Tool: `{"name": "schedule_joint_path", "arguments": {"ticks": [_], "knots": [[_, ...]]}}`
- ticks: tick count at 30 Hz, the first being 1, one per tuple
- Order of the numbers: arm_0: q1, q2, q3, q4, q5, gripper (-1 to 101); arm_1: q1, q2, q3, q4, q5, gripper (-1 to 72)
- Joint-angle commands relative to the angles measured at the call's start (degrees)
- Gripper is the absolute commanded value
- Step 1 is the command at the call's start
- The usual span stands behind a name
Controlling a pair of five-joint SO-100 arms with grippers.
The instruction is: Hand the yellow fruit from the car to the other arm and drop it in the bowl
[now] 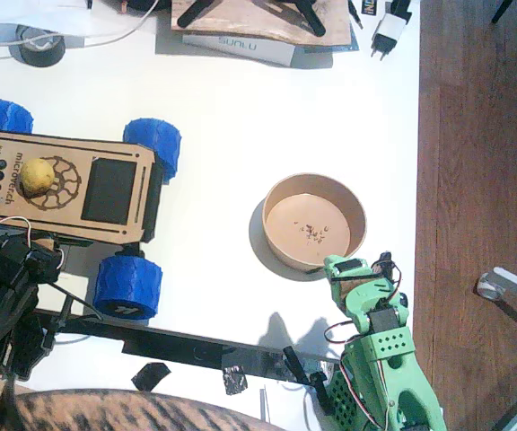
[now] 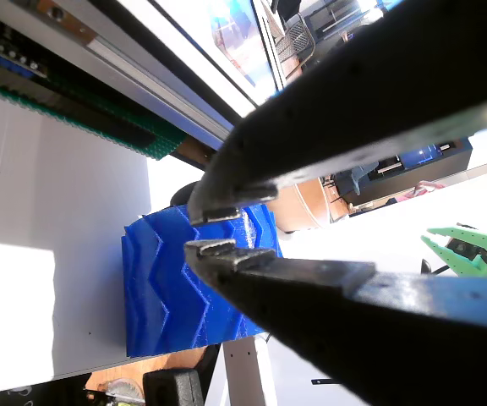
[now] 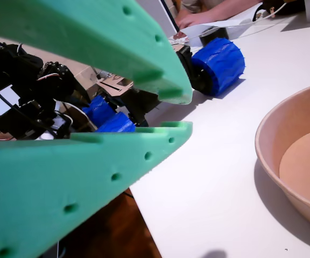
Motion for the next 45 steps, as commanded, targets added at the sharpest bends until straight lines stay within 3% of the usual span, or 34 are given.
{"name": "schedule_joint_path", "arguments": {"ticks": [1, 32, 45], "knots": [[-0.44, 0.79, 0.00, 2.55, -0.09, 0, -0.79, 0.53, -0.26, 0.00, 0.09, 0.2], [-0.44, 0.79, 0.00, 2.55, -0.09, 0, -0.26, 0.53, -0.26, -0.70, 0.35, 0.2], [-0.44, 0.79, 0.00, 2.55, -0.09, 0, 3.87, 0.53, -4.04, 0.62, 2.29, 0.2]]}}
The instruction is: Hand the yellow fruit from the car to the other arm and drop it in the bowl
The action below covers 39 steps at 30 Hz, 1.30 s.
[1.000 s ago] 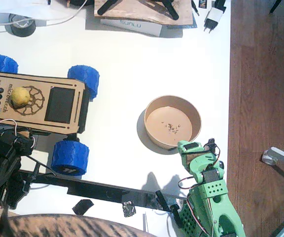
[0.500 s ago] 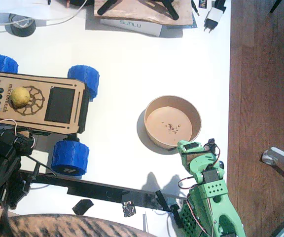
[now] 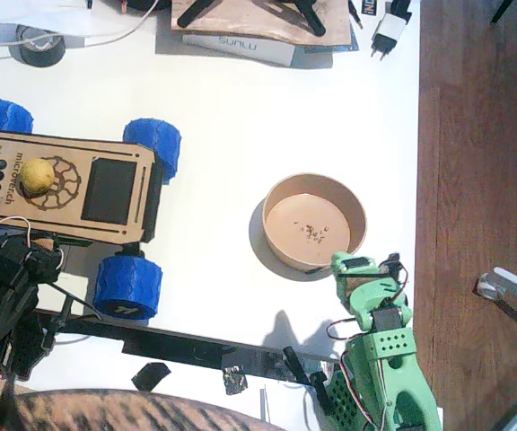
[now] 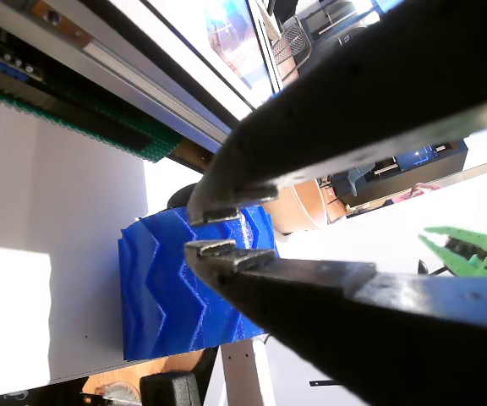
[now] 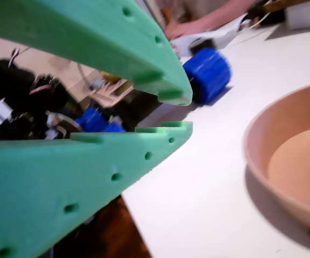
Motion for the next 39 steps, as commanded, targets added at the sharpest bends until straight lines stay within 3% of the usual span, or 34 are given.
{"name": "schedule_joint_path", "arguments": {"ticks": [1, 17, 31, 39], "knots": [[-0.26, 0.09, 0.00, 1.58, -0.09, 0, -0.09, 0.44, -2.90, 1.05, 0.35, 0.2], [0.44, 1.32, -3.16, -0.70, -0.97, 0, -0.35, 0.44, -2.64, 1.41, 0.26, 0.2], [-0.09, -14.94, -41.84, 9.58, -0.88, 3, -0.62, 0.53, -2.46, 1.76, -0.09, 0.2], [-2.55, -27.42, -53.96, 9.32, 0.00, 5, -0.62, 0.53, -2.46, 1.76, -0.26, 0.2]]}}
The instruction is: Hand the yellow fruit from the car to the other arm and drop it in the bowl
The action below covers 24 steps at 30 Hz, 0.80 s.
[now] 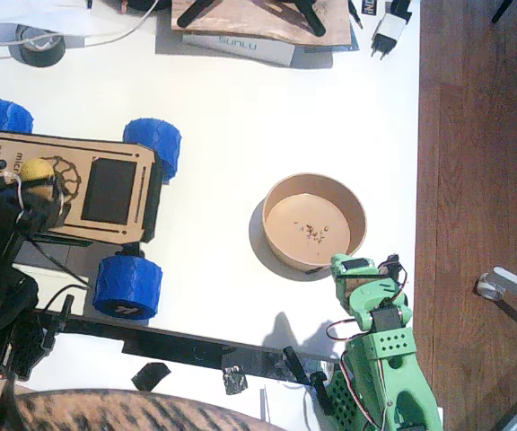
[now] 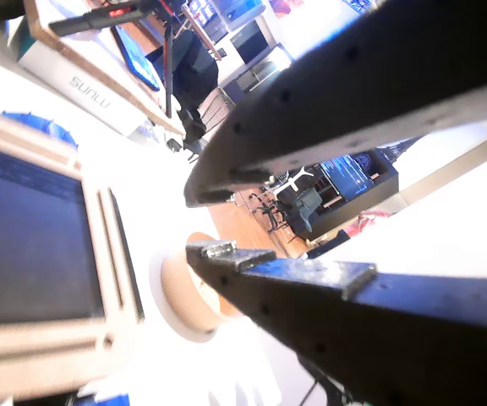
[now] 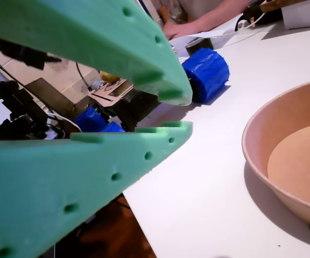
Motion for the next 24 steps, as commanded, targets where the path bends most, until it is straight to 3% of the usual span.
{"name": "schedule_joint_path", "arguments": {"ticks": [1, 5, 15, 24], "knots": [[-3.25, -3.78, -5.27, 0.35, 0.44, 4, 0.09, 0.53, -2.46, 0.44, -0.26, 0.2], [-10.11, -4.04, -5.27, 0.88, 1.41, 3, -0.18, 0.53, -2.37, 0.62, -0.26, 0.2], [-21.71, -3.96, -4.75, 1.76, 14.24, 5, -0.70, 0.53, -2.29, 0.97, -0.44, 0.2], [-25.58, -4.04, -4.66, 4.66, 17.75, 9, -0.79, 0.53, -2.29, 1.14, -0.44, 0.2]]}}
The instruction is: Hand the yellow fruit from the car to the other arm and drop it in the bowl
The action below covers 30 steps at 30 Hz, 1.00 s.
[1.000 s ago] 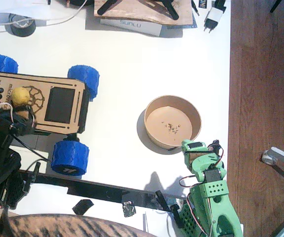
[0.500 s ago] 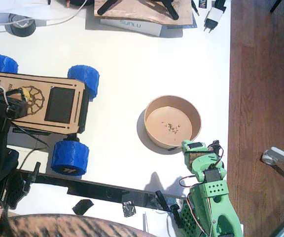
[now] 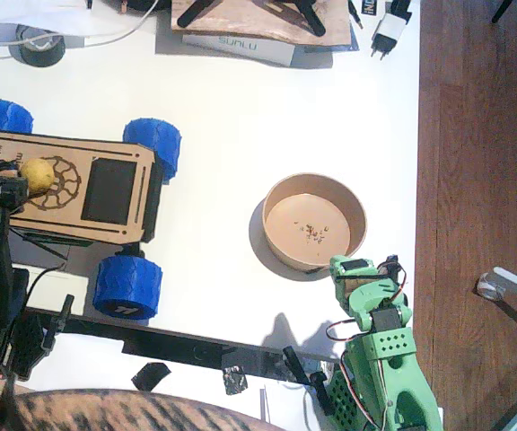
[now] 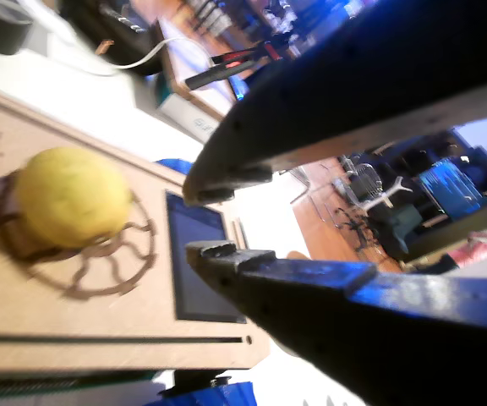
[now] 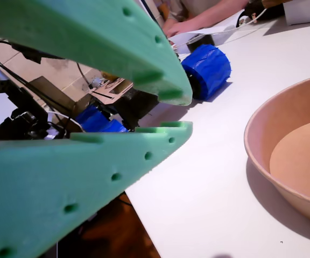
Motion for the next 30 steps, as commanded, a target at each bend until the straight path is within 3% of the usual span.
{"name": "schedule_joint_path", "arguments": {"ticks": [1, 11, 16, 23, 30], "knots": [[-0.35, 0.26, -2.46, -0.18, 0.62, 10, -0.35, 0.53, -2.29, 0.44, -0.44, 0.2], [-0.35, -4.66, -2.46, -3.43, 0.62, 42, -0.35, 0.53, -2.29, 0.44, -0.53, 0.2], [-0.44, -14.15, -2.55, -7.12, 0.62, 43, -0.35, 0.53, -2.29, 0.44, -0.70, 0.2], [-0.44, -26.46, -3.16, -18.90, 0.44, 41, -0.35, 0.53, -2.29, 0.44, -0.79, 0.2], [-3.08, -30.23, -3.16, -20.92, 0.53, 41, -0.35, 0.53, -2.29, 0.35, -0.88, 0.2]]}}
